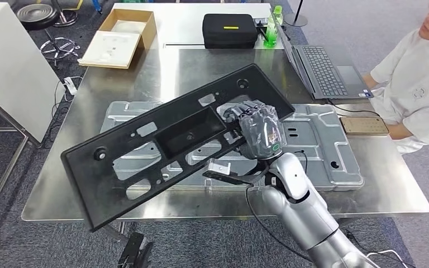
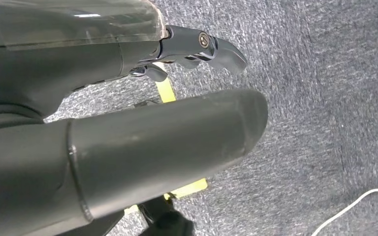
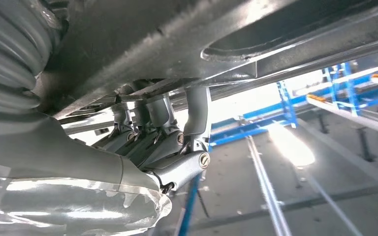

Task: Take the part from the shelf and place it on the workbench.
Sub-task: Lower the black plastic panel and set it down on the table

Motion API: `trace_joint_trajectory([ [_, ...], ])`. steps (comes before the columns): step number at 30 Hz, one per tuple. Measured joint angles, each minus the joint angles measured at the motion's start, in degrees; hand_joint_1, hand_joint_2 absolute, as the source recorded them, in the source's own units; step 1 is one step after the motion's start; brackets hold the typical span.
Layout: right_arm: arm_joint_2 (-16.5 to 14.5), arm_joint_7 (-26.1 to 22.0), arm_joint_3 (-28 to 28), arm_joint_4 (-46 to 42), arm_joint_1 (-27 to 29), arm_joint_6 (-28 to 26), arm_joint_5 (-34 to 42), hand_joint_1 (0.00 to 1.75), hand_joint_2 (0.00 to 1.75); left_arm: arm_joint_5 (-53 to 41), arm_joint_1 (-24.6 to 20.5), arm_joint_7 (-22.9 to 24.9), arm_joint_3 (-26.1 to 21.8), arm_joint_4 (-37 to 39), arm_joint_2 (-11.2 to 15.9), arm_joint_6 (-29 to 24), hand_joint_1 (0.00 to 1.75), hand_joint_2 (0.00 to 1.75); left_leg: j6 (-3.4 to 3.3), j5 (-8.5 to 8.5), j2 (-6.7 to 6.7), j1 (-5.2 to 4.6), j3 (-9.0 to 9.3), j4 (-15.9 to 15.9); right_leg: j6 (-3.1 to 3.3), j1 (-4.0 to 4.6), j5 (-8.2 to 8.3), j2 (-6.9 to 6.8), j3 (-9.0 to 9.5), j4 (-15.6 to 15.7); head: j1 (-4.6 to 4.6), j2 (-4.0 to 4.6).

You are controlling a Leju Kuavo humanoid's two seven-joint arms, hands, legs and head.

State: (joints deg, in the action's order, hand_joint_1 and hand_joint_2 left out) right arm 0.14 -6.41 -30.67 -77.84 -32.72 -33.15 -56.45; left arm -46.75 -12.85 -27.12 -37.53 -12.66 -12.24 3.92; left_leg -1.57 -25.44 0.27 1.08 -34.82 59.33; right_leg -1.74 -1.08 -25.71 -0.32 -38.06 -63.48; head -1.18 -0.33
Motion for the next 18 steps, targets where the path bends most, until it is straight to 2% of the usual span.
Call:
trace_joint_trajectory([
  [1,0.1,-0.4,0.8,0.5,-0.4,0.2,0.6,1.75,1.75,0.0,0.0,0.0,0.2,0.0,0.0,0.1,0.00,0.00,0.28,0.00,0.01,-0.08,-0.03,0.0,0.23,0.15,0.63,-0.14,1.18,2.5,0.01,0.00],
  [2,0.3,-0.7,1.4,1.0,-0.6,0.3,1.0,1.75,1.75,-0.1,-0.1,0.0,0.3,0.0,0.0,0.2,0.00,0.00,0.62,0.02,0.05,-0.17,-0.04,-0.1,0.48,0.35,0.64,-0.18,1.63,3.5,0.02,0.00],
  [4,0.6,-1.0,2.4,1.9,-0.9,0.3,1.3,1.75,1.75,-0.2,-0.1,0.0,0.5,0.0,0.0,0.3,0.00,0.00,1.36,0.07,0.18,-0.23,0.08,-0.3,1.13,0.51,0.69,0.10,1.70,3.8,0.03,0.00],
  [6,0.8,-1.3,3.0,2.6,-0.9,0.3,1.5,1.75,1.75,-0.4,-0.1,0.0,0.7,0.0,0.0,0.3,0.00,0.00,1.89,-0.98,0.24,-0.12,-0.26,0.8,1.97,0.39,0.93,0.26,1.96,4.2,0.06,0.00],
  [7,0.8,-1.4,3.2,2.9,-0.9,0.3,1.5,1.75,1.75,-0.5,-0.1,0.0,0.8,0.0,0.0,0.4,0.00,0.00,2.03,-2.38,0.21,-0.06,-1.16,3.0,2.41,0.33,1.03,0.30,2.11,4.5,0.08,0.00],
  [9,0.8,-1.5,3.4,3.4,-1.0,0.3,1.5,1.75,1.75,-0.6,-0.1,0.0,1.0,0.0,0.0,0.4,0.00,0.00,2.09,-6.02,0.15,-0.01,-4.40,10.0,2.97,0.55,1.00,0.38,2.17,4.5,0.12,0.00],
  [10,0.8,-1.5,3.6,3.6,-0.9,0.3,1.4,1.31,1.31,-0.7,-0.1,0.0,1.2,0.0,0.0,0.5,0.00,0.44,2.11,-7.30,0.14,0.00,-6.05,13.5,3.13,0.71,0.96,0.46,2.17,4.5,0.11,0.00],
  [11,0.8,-1.5,3.7,3.9,-0.9,0.3,1.4,0.87,0.87,-0.7,0.0,-0.1,1.3,0.0,0.0,0.5,0.00,0.87,2.09,-7.57,0.13,-0.01,-7.00,15.4,3.20,0.86,0.93,0.56,2.17,4.4,0.11,0.00],
  [12,0.8,-1.6,3.8,4.2,-0.9,0.3,1.3,0.44,0.44,-0.8,0.0,-0.1,1.4,0.0,0.0,0.5,0.00,1.31,2.00,-6.81,0.12,-0.02,-6.99,15.2,3.25,1.00,0.89,0.68,2.17,4.3,0.11,0.00],
  [13,0.8,-1.6,3.8,4.3,-0.9,0.3,1.3,0.00,0.00,-0.9,0.1,-0.1,1.5,0.0,0.0,0.5,0.00,1.75,1.80,-5.04,0.10,-0.05,-5.85,12.8,3.26,1.10,0.81,0.82,2.21,4.2,0.11,0.00],
  [14,0.8,-1.6,3.9,4.5,-0.9,0.3,1.2,0.00,0.00,-1.2,0.0,-0.1,1.7,0.0,0.0,0.4,0.00,1.75,1.47,-2.97,0.04,-0.13,-4.04,8.9,3.23,1.17,0.71,0.94,2.24,4.1,0.10,0.00],
  [16,0.9,-1.7,4.0,4.6,-0.9,0.3,0.9,0.00,0.00,-1.6,-0.1,-0.2,2.1,0.0,0.1,0.2,0.00,0.87,0.90,-0.59,-0.07,-0.38,-0.82,2.3,2.98,1.38,0.51,1.13,2.10,3.7,0.09,0.00],
  [18,1.0,-1.8,4.2,4.9,-0.8,0.2,0.7,0.00,0.00,-1.5,-0.1,-0.4,2.3,0.0,0.1,0.1,0.00,0.00,0.62,-0.53,-0.13,-0.66,0.02,0.5,2.51,1.39,0.55,1.19,1.88,3.7,0.09,0.00],
])
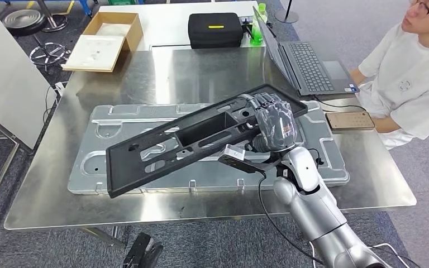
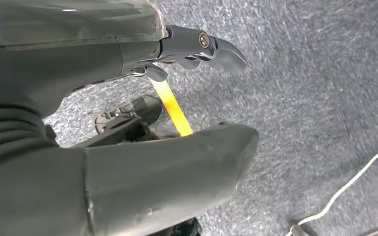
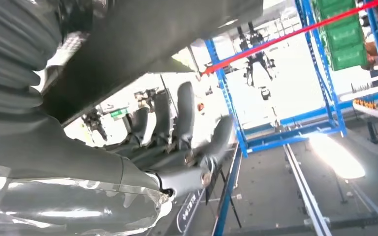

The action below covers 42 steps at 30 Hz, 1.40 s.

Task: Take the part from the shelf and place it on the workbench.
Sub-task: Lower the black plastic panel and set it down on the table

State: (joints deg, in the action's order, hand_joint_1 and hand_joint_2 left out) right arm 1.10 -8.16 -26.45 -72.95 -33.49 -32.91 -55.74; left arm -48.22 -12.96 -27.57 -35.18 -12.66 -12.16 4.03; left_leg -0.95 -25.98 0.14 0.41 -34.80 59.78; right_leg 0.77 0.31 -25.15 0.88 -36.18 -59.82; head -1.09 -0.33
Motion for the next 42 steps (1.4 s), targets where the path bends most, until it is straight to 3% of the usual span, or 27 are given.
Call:
trace_joint_trajectory([
  [2,0.1,0.0,0.2,0.1,0.1,0.0,0.0,0.00,0.00,0.3,0.1,-0.2,0.1,0.0,0.0,0.0,0.00,0.00,-0.41,0.34,0.06,0.11,0.15,-0.6,-0.57,-0.10,-0.04,0.02,-0.02,0.0,0.01,0.00],
  [4,0.2,0.0,0.4,0.1,0.2,-0.1,-0.1,0.00,0.00,0.5,0.0,-0.2,0.2,0.0,-0.1,-0.1,0.00,0.00,-0.98,0.76,0.20,0.49,0.50,-1.3,-1.16,-0.18,-1.67,-0.10,-0.96,-2.3,-0.02,0.00],
  [7,0.4,-0.1,0.9,0.3,0.5,-0.2,-0.1,0.00,0.00,0.6,-0.1,-0.2,0.3,0.0,-0.2,-0.3,0.00,0.00,-1.33,0.87,0.31,0.65,0.63,-1.5,-2.08,-0.86,-6.29,-0.29,-5.82,-12.3,-0.04,0.00],
  [8,0.5,0.0,0.9,0.4,0.8,-0.2,-0.2,0.00,0.00,0.7,0.0,-0.1,0.3,0.0,-0.2,-0.4,0.00,0.00,-1.31,0.84,0.32,0.68,0.64,-1.5,-2.35,-1.14,-6.73,-0.37,-7.04,-14.5,-0.06,0.00],
  [9,0.6,0.0,1.0,0.5,1.0,-0.2,-0.2,0.00,0.00,0.7,0.1,-0.1,0.3,0.0,-0.2,-0.4,0.00,0.00,-1.23,0.79,0.31,0.74,0.65,-1.4,-2.58,-1.42,-6.09,-0.47,-7.30,-14.8,-0.05,0.00],
  [10,0.6,0.0,1.1,0.5,1.1,-0.2,-0.2,0.00,0.00,0.7,0.1,-0.1,0.3,0.0,-0.2,-0.5,0.00,0.00,-1.08,0.69,0.29,0.84,0.69,-1.3,-2.76,-1.68,-4.51,-0.60,-6.45,-12.9,-0.05,0.00],
  [12,0.7,0.0,1.2,0.6,1.1,-0.2,-0.2,0.00,0.00,0.8,0.1,-0.1,0.4,0.0,-0.2,-0.5,0.00,0.00,-0.53,0.35,0.26,0.95,0.76,-1.1,-3.07,-2.00,-0.95,-0.91,-2.84,-5.6,-0.05,0.00],
  [14,0.7,0.1,1.2,0.6,1.1,-0.3,-0.2,0.00,0.00,0.8,0.1,-0.1,0.4,0.0,-0.2,-0.5,0.00,0.00,0.24,0.09,0.24,0.81,0.66,-0.8,-2.80,-1.86,0.34,-0.95,-0.62,-0.8,-0.02,0.00],
  [18,0.7,0.7,1.4,0.6,1.2,-0.3,-0.2,0.00,0.00,0.9,0.1,-0.2,0.4,0.0,-0.2,-0.8,0.00,0.00,1.59,-0.45,0.30,0.92,0.52,-0.5,-1.07,-1.57,0.34,-0.73,-0.41,0.1,0.03,0.00],
  [20,0.6,1.1,1.4,0.6,1.1,-0.3,-0.2,0.00,0.00,1.0,0.1,-0.2,0.4,0.0,-0.2,-1.0,0.00,0.00,1.80,-3.09,0.27,1.06,-1.23,3.7,-0.13,-1.58,0.45,-0.75,-0.12,0.4,0.05,0.00],
  [22,0.6,1.4,1.5,0.6,1.2,-0.3,-0.2,0.00,0.00,1.1,0.3,-0.3,0.4,0.0,-0.2,-1.0,0.00,0.00,1.77,-6.54,0.23,0.99,-4.74,11.3,0.37,-1.23,0.39,-0.75,-0.06,0.4,0.06,0.00],
  [23,0.6,1.4,1.5,0.6,1.3,-0.3,-0.2,0.00,0.00,1.2,0.4,-0.3,0.4,0.0,-0.2,-1.0,0.00,0.00,1.72,-7.37,0.23,0.93,-6.18,14.2,0.47,-1.02,0.35,-0.70,-0.05,0.4,0.05,0.00],
  [24,0.6,1.5,1.5,0.6,1.3,-0.3,-0.2,0.00,0.00,1.2,0.5,-0.3,0.4,0.0,-0.2,-1.0,0.00,0.00,1.60,-7.16,0.22,0.86,-6.79,15.3,0.55,-0.83,0.32,-0.64,-0.03,0.3,0.05,0.00],
  [25,0.6,1.5,1.5,0.6,1.4,-0.3,-0.2,0.00,0.00,1.3,0.6,-0.3,0.4,0.0,-0.2,-1.0,0.00,0.00,1.37,-5.92,0.22,0.79,-6.39,14.2,0.59,-0.67,0.28,-0.56,0.02,0.3,0.06,0.00],
  [28,0.6,1.5,1.5,0.6,1.4,-0.3,-0.2,0.00,0.00,1.3,0.5,-0.3,0.4,0.0,-0.2,-1.1,0.00,0.00,0.16,-0.66,0.17,0.28,-1.52,3.6,0.51,-0.29,0.12,-0.37,0.14,0.0,0.05,0.00],
  [30,0.6,2.1,1.7,0.7,1.3,-0.4,0.1,0.00,0.00,1.4,0.4,-0.3,0.4,0.0,-0.1,-1.1,0.00,0.00,-0.26,0.12,0.18,-0.11,0.08,-0.1,0.06,-0.23,0.16,-0.34,-0.04,0.0,0.04,0.00],
  [32,0.6,3.4,2.4,0.9,1.3,-0.5,1.2,0.00,0.00,1.6,0.5,-0.4,0.4,0.0,-0.1,-1.3,0.00,0.00,-0.52,0.35,0.16,-0.14,0.28,-0.7,-0.60,-0.30,0.28,-0.42,-0.12,0.1,0.04,0.00],
  [34,0.6,4.5,4.1,1.6,0.9,-0.6,3.3,0.00,0.00,1.8,0.5,-0.5,0.5,0.0,-0.2,-1.4,0.00,0.00,-1.04,0.90,0.15,0.14,0.52,-1.4,-1.27,-0.42,-0.71,-0.52,-0.60,-1.1,0.02,0.00],
  [35,0.6,4.8,5.3,2.3,0.4,-0.7,4.3,0.00,0.00,1.8,0.5,-0.6,0.6,0.0,-0.2,-1.5,0.00,0.00,-1.27,1.14,0.18,0.31,0.61,-1.7,-1.60,-0.50,-2.04,-0.55,-1.53,-3.2,0.01,0.00],
  [38,0.9,5.0,8.5,5.2,-0.8,-1.0,6.3,0.00,0.00,1.8,0.6,-0.6,0.8,0.0,-0.1,-1.5,0.00,0.00,-1.46,1.25,0.21,0.31,0.53,-1.7,-2.41,-1.01,-6.60,-0.58,-6.17,-13.2,-0.02,0.00],
  [39,1.0,4.9,9.2,6.0,-0.9,-1.0,6.6,0.00,0.00,1.8,0.7,-0.6,0.8,0.0,-0.1,-1.5,0.00,0.00,-1.44,1.23,0.20,0.33,0.52,-1.7,-2.62,-1.20,-6.75,-0.59,-6.97,-14.9,-0.03,0.00],
  [40,1.2,4.9,9.7,6.6,-1.0,-1.0,6.7,0.00,0.00,1.8,0.8,-0.6,0.8,0.0,-0.1,-1.5,0.00,0.00,-1.36,1.18,0.18,0.36,0.52,-1.6,-2.78,-1.41,-5.80,-0.62,-6.70,-14.3,-0.03,0.00],
  [42,1.4,4.7,10.3,7.4,-1.3,-1.0,6.8,0.00,0.00,1.8,0.9,-0.6,0.8,0.0,-0.2,-1.5,0.00,0.00,-0.99,0.94,0.18,0.44,0.52,-1.3,-2.97,-1.77,-2.18,-0.81,-3.51,-7.7,-0.03,0.00],
])
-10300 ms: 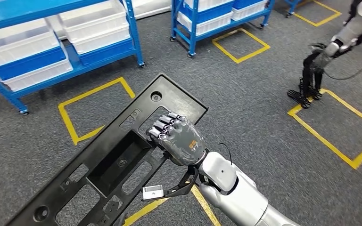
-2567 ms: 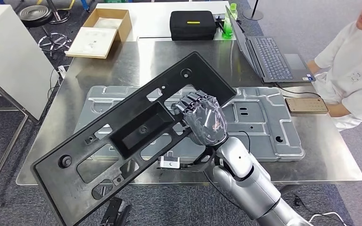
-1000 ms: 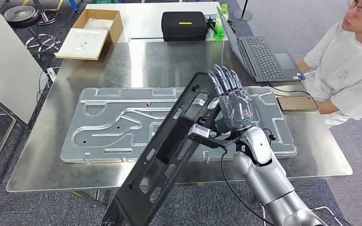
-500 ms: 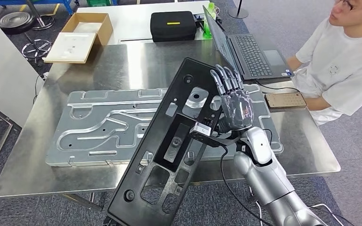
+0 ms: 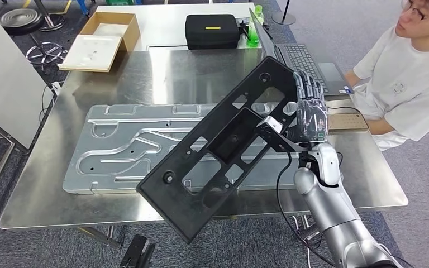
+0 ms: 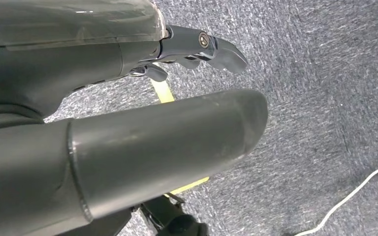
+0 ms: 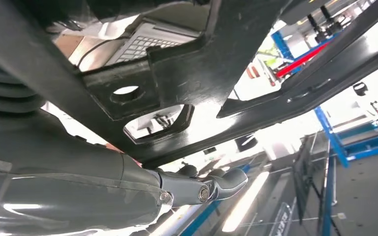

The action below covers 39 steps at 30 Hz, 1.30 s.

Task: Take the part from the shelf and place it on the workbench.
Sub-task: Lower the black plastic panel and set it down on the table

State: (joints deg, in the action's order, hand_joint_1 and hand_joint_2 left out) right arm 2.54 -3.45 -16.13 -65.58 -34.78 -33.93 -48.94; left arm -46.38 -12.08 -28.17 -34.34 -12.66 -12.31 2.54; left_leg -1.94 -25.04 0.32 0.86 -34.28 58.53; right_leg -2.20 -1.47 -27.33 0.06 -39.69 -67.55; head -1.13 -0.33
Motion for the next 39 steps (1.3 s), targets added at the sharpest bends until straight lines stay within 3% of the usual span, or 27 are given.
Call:
trace_joint_trajectory([
  [2,0.1,0.0,0.3,0.5,-0.5,0.0,0.1,0.00,0.00,0.0,-0.1,0.0,0.0,0.0,0.0,0.0,0.00,0.00,0.63,-0.27,0.05,-0.16,-0.17,0.4,0.29,0.08,2.02,-0.09,2.93,6.1,0.03,0.00],
  [3,0.1,0.0,0.4,0.8,-0.6,-0.1,0.1,0.00,0.00,0.0,-0.2,0.0,0.0,0.0,0.0,0.0,0.00,0.00,0.94,-0.31,0.09,-0.25,-0.26,0.4,0.59,0.19,2.11,-0.06,3.44,7.4,0.03,0.00],
  [6,0.1,0.8,1.0,1.8,-0.8,-0.2,-0.2,0.00,0.00,0.1,-0.2,0.0,0.1,0.0,0.0,0.0,0.00,0.00,1.80,-0.44,0.08,-0.16,-0.37,0.5,1.88,0.45,2.18,0.00,3.46,7.6,0.04,0.00],
  [8,0.3,1.4,1.7,2.9,-1.5,-0.2,-0.3,0.00,0.00,0.1,-0.2,0.0,0.2,0.0,0.1,0.0,0.00,0.00,2.23,-2.42,0.03,-0.02,-1.59,3.3,2.71,0.43,2.36,-0.08,3.58,7.9,0.05,0.00],
  [11,0.5,2.3,2.9,5.3,-2.7,-0.4,-0.5,0.00,0.00,0.2,-0.1,0.0,0.4,0.0,0.1,0.0,0.00,0.00,2.29,-7.05,0.02,-0.01,-6.26,13.5,3.39,0.72,2.40,-0.04,3.57,8.0,0.07,0.00],
  [12,0.6,2.6,3.4,6.4,-3.0,-0.5,-0.7,0.00,0.00,0.2,0.0,0.0,0.4,0.0,0.2,0.0,0.00,0.00,2.17,-7.37,0.02,-0.04,-7.30,15.6,3.46,0.89,2.39,0.01,3.59,8.0,0.07,0.00],
  [13,0.9,3.0,3.9,7.5,-3.3,-0.7,-0.9,0.00,0.00,0.2,0.0,0.0,0.5,0.0,0.2,0.1,0.00,0.00,1.94,-6.64,0.01,-0.12,-7.44,15.8,3.49,1.06,2.38,0.08,3.61,7.9,0.06,0.00],
  [14,1.2,3.2,4.5,8.7,-3.7,-1.0,-1.0,0.00,0.00,0.3,0.0,0.0,0.6,0.0,0.2,0.1,0.00,0.00,1.58,-5.01,-0.02,-0.25,-6.59,13.7,3.50,1.22,2.37,0.14,3.66,7.9,0.06,0.00],
  [16,1.7,3.3,5.7,10.8,-4.5,-1.7,-1.1,0.00,0.87,0.4,-0.1,0.0,0.8,0.0,0.3,0.2,0.00,0.00,0.47,-1.38,-0.12,-0.69,-3.25,6.5,3.45,1.43,2.35,0.20,3.68,7.8,0.04,0.00],
  [18,2.3,3.1,7.1,12.5,-5.2,-2.4,-1.0,0.00,1.75,0.6,-0.2,0.0,1.0,0.0,0.4,0.2,0.00,0.00,-0.23,-0.10,-0.19,-1.13,-1.08,1.6,3.12,1.45,2.43,0.16,3.48,7.8,0.04,0.00],
  [22,3.2,2.6,9.4,15.2,-5.6,0.1,3.1,0.00,1.75,0.9,-0.1,0.0,1.4,0.0,0.4,0.2,0.00,0.00,-0.51,0.40,-0.09,-0.98,-0.25,-0.4,1.94,1.25,2.26,0.12,3.22,7.6,0.04,0.00],
  [23,3.3,2.5,10.0,15.9,-5.9,2.5,5.8,0.00,1.75,1.0,-0.2,0.0,1.5,0.0,0.4,0.2,0.00,0.00,-0.71,0.70,-0.02,-0.78,-0.04,-0.9,1.60,1.22,1.30,0.13,2.58,6.2,0.03,0.00],
  [25,3.5,2.6,11.8,18.2,-7.0,7.9,12.3,0.00,1.75,1.2,-0.3,0.0,1.6,0.0,0.4,0.4,0.00,0.00,-1.00,1.01,0.06,-0.69,0.11,-1.3,0.94,0.94,-1.88,0.13,-0.18,0.4,-0.01,0.00],
  [27,4.0,3.4,13.7,21.6,-9.1,14.3,18.0,0.00,0.87,1.3,-0.3,0.0,1.8,0.0,0.4,0.6,0.00,0.00,-1.10,1.03,0.06,-0.66,0.00,-1.2,0.36,0.47,-4.06,0.09,-3.20,-5.8,-0.02,0.00],
  [28,4.4,4.2,14.6,23.5,-10.4,17.9,20.4,0.00,0.44,1.3,-0.2,0.0,1.9,0.0,0.5,0.7,0.00,0.00,-1.04,0.98,0.04,-0.61,-0.03,-1.1,0.10,0.23,-3.74,0.05,-3.64,-6.7,-0.01,0.00],
  [29,5.1,5.1,15.4,25.5,-12.0,21.9,22.7,0.00,0.00,1.3,-0.2,0.0,2.1,0.0,0.5,0.8,0.00,0.00,-0.91,0.89,0.02,-0.53,-0.08,-0.9,-0.15,-0.02,-2.41,-0.01,-3.02,-5.3,-0.02,0.00],
  [31,6.3,6.8,16.9,29.0,-15.5,28.2,26.2,0.00,0.00,1.2,-0.1,0.0,2.4,0.0,0.5,1.0,0.00,0.00,-0.34,0.50,-0.02,-0.39,-0.24,-0.3,-0.57,-0.45,1.05,-0.19,0.37,1.4,-0.02,0.00],
  [33,7.3,8.1,18.2,32.2,-18.7,31.8,28.4,0.00,0.00,1.3,-0.2,0.0,2.6,0.0,0.6,1.0,0.00,0.00,0.39,0.11,-0.07,-0.52,-0.58,0.5,-0.24,-0.38,2.44,-0.15,2.75,6.4,0.02,0.00],
  [37,8.5,9.5,19.2,36.5,-21.5,35.3,30.4,0.00,0.00,1.7,-0.1,0.1,2.8,0.0,0.8,1.0,0.00,0.00,1.44,-0.34,-0.09,-0.50,-0.96,1.0,1.47,0.03,2.41,0.00,2.98,7.3,0.05,0.00],
  [39,8.6,9.5,19.3,37.8,-22.4,35.8,30.9,0.00,0.00,1.9,-0.1,0.1,2.8,0.0,0.9,1.0,0.00,0.00,1.88,-2.61,-0.10,-0.33,-2.42,4.4,2.34,0.00,2.55,0.01,3.02,7.5,0.07,0.00],
])
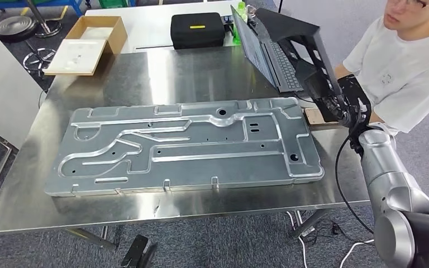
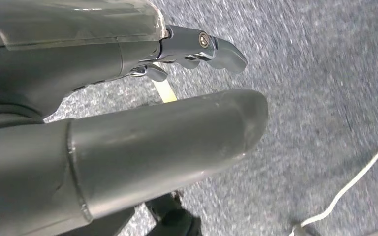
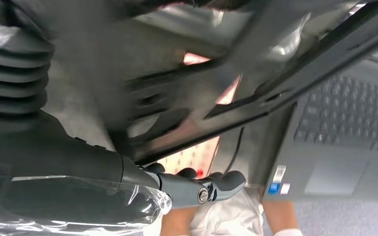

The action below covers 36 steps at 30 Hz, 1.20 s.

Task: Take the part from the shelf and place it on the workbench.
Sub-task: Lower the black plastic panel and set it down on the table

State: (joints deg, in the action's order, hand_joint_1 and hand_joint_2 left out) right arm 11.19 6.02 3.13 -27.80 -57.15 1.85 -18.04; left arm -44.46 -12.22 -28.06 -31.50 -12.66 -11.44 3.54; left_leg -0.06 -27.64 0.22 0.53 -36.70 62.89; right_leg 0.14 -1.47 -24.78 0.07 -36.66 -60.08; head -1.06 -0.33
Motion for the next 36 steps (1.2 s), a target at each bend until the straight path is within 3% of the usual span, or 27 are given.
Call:
trace_joint_trajectory([
  [2,0.0,-0.5,0.0,1.2,-0.8,0.2,0.5,0.00,0.00,0.1,0.0,0.0,0.0,0.0,0.0,0.0,0.00,0.00,0.16,-3.44,0.00,0.04,-3.23,7.1,0.49,0.26,-0.06,0.02,0.00,0.0,0.01,0.00],
  [4,0.0,-1.5,0.0,2.1,-1.1,0.2,0.7,0.00,0.00,0.1,0.1,-0.1,0.0,0.0,0.1,0.0,0.00,0.00,-0.03,-4.62,0.00,0.00,-5.74,12.0,0.71,0.70,-0.18,0.02,0.04,-0.1,0.01,0.00],
  [5,-0.1,-2.3,0.0,2.4,-1.1,0.2,0.8,0.00,0.44,0.1,0.2,-0.1,0.0,0.0,0.1,0.0,0.00,0.00,-0.32,-3.67,-0.02,-0.10,-5.68,11.6,0.80,0.94,-0.24,0.05,0.10,-0.1,0.01,0.00],
  [6,-0.2,-3.3,0.0,2.6,-1.1,0.2,0.7,0.00,0.87,0.2,0.2,-0.1,0.0,0.0,0.1,0.0,0.00,0.00,-0.79,-1.81,-0.04,-0.27,-4.60,9.1,0.88,1.16,-0.31,0.10,0.21,-0.2,0.01,0.00],
  [8,-0.6,-5.0,0.0,2.7,-1.3,0.2,0.7,0.00,1.75,0.3,0.1,-0.2,0.0,0.0,0.3,0.0,0.00,0.00,-2.14,1.80,-0.07,-0.80,-1.15,1.7,0.96,1.48,-0.44,0.18,0.41,-0.1,-0.01,0.00],
  [10,-0.8,-6.1,0.0,2.8,-1.5,0.2,0.7,0.00,1.75,0.3,0.1,-0.3,0.0,0.0,0.4,0.0,0.00,0.00,-2.94,2.89,-0.05,-1.26,0.92,-2.7,0.72,1.45,-0.41,0.16,0.41,0.0,-0.03,0.00],
  [14,-1.3,-7.1,-0.2,2.9,-1.7,0.1,0.6,0.00,1.75,0.5,0.1,-0.3,0.0,0.0,0.5,0.0,0.00,0.00,-3.14,3.51,0.01,-1.08,2.05,-5.1,-0.36,1.23,-0.44,0.00,0.56,0.2,0.00,0.00],
  [16,-1.3,-7.4,-0.3,2.9,-2.1,-0.3,0.5,0.00,1.75,0.6,0.0,-0.4,0.1,0.0,0.4,0.0,0.00,0.00,-3.31,4.19,0.11,-0.69,2.72,-6.4,-0.96,1.17,-2.68,0.01,-0.98,-3.3,-0.03,0.00],
  [18,-1.4,-7.7,-0.5,3.0,-2.2,-1.2,0.0,0.00,1.75,0.7,0.0,-0.4,0.1,0.0,0.4,0.0,0.00,0.00,-3.45,4.28,0.10,-0.65,2.75,-6.5,-1.61,0.83,-5.74,0.06,-4.35,-10.0,-0.03,0.00],
  [20,-1.4,-8.8,-1.1,3.1,-1.9,-2.5,-0.9,0.00,1.75,0.7,0.1,-0.4,0.1,0.0,0.4,0.0,0.00,0.00,-3.24,4.12,0.09,-0.52,2.69,-6.2,-2.29,0.24,-5.98,-0.01,-6.21,-13.4,-0.02,0.00],
  [21,-1.4,-9.6,-1.5,3.1,-1.9,-3.3,-1.4,0.00,1.75,0.7,0.2,-0.4,0.1,0.0,0.4,0.0,0.00,0.00,-3.02,3.96,0.09,-0.38,2.67,-5.9,-2.61,-0.07,-4.63,-0.05,-5.66,-12.1,-0.03,0.00],
  [23,-1.4,-11.2,-2.4,2.8,-1.8,-5.1,-2.8,0.00,1.75,0.8,0.2,-0.4,0.1,0.0,0.4,0.0,0.00,0.00,-2.31,3.38,0.09,-0.10,2.54,-5.1,-3.16,-0.58,-1.27,-0.16,-2.25,-5.4,-0.04,0.00],
  [24,-1.4,-12.0,-2.9,2.4,-1.8,-7.0,-4.5,0.00,1.75,0.8,0.1,-0.4,0.1,0.0,0.4,0.0,0.00,0.00,-1.91,3.04,0.07,-0.09,2.39,-4.5,-3.10,-0.60,-0.27,-0.09,-0.79,-2.4,-0.03,0.00],
  [26,-1.0,-11.0,-5.5,1.4,-1.7,-15.8,-12.8,0.00,1.75,0.9,0.1,-0.6,0.2,0.0,0.4,0.0,0.00,0.00,-1.24,2.68,0.02,-0.23,2.03,-3.9,-2.43,-0.41,-0.18,0.10,0.21,-0.2,-0.01,0.00],
  [28,0.3,-6.4,-11.4,0.3,-2.1,-28.7,-29.8,0.00,1.75,0.8,0.2,-0.7,0.3,0.0,0.2,-0.2,0.00,0.00,-0.76,2.64,-0.03,-0.30,1.80,-3.8,-1.48,-0.40,-0.03,0.19,-0.02,-0.2,0.00,0.00],
  [30,1.9,-3.3,-18.6,-0.5,-3.5,-36.4,-49.3,0.00,0.87,0.8,0.4,-0.7,0.4,0.0,0.1,-0.3,0.00,0.00,-0.27,1.30,-0.04,-0.15,1.09,-2.1,-0.57,-0.52,0.21,0.28,-0.08,0.0,0.00,0.00],
  [32,3.1,-2.9,-23.5,-1.2,-4.4,-37.6,-61.8,0.00,0.00,0.7,0.5,-0.7,0.5,0.0,0.1,-0.3,0.00,0.00,0.05,-2.27,-0.04,0.02,-1.44,3.9,0.04,-0.40,0.35,0.52,-0.05,0.1,0.00,0.00],
  [34,3.6,-3.3,-25.5,-2.0,-4.0,-38.0,-63.4,0.00,0.00,0.7,0.5,-0.7,0.7,0.0,0.0,-0.3,0.00,0.00,0.13,-5.36,-0.05,0.04,-4.85,11.3,0.18,-0.13,0.35,0.67,-0.12,0.1,0.01,0.00],
  [35,3.8,-3.6,-25.9,-2.5,-3.5,-38.5,-61.4,0.00,0.00,0.7,0.6,-0.7,0.8,0.0,-0.1,-0.3,0.00,0.00,0.07,-5.50,-0.05,0.04,-5.64,12.8,0.18,-0.01,0.35,0.67,-0.16,0.1,0.01,0.00],
  [36,3.9,-4.3,-26.1,-3.2,-2.9,-39.3,-58.9,0.00,0.00,0.7,0.7,-0.7,0.9,0.0,-0.1,-0.3,0.00,0.00,-0.06,-4.51,-0.05,0.04,-5.30,12.1,0.18,0.09,0.35,0.65,-0.18,0.0,0.01,0.00],
])
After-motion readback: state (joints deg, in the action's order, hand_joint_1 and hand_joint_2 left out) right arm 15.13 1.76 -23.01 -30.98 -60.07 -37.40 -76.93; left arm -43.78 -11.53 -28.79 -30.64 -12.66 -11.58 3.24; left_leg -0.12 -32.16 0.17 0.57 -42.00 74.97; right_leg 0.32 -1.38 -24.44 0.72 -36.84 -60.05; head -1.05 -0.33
